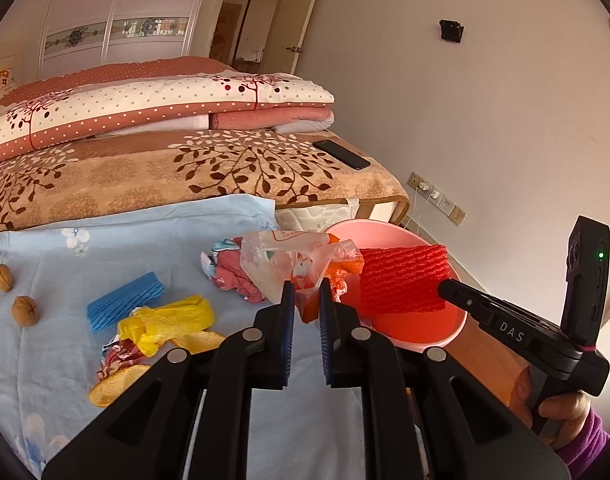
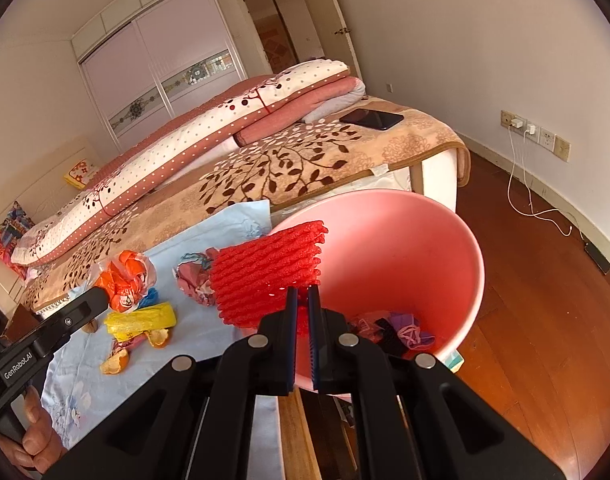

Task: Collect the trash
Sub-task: 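Carry the wrapper and red mesh over the pink bucket with both tools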

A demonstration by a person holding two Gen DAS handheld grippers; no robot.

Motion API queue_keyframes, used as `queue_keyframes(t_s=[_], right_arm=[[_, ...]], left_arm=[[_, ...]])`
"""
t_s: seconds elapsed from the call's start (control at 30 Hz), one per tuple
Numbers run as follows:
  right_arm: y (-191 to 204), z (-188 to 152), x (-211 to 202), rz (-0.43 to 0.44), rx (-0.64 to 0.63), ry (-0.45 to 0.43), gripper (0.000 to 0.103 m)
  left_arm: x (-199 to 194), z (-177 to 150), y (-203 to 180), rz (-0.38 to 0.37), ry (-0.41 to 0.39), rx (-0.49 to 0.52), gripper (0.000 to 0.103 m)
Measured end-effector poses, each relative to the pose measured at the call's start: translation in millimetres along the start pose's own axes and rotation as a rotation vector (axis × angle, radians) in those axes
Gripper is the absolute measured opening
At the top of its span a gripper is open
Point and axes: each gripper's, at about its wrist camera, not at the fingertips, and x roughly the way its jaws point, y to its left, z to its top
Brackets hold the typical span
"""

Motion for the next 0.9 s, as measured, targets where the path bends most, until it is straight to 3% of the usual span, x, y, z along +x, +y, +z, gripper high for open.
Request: queue_keyframes(t_s=[0.47, 0.9], right_arm=[[-38, -1, -7, -0.078, 0.055, -0.015, 0.005], [-50, -2, -8, -0.126, 0.062, -0.016, 0.005]], left_arm=[[41, -1, -45, -0.071, 0.056, 0.059, 0.011], [71, -11, -60, -0.105, 0.13, 0.07, 0.011]])
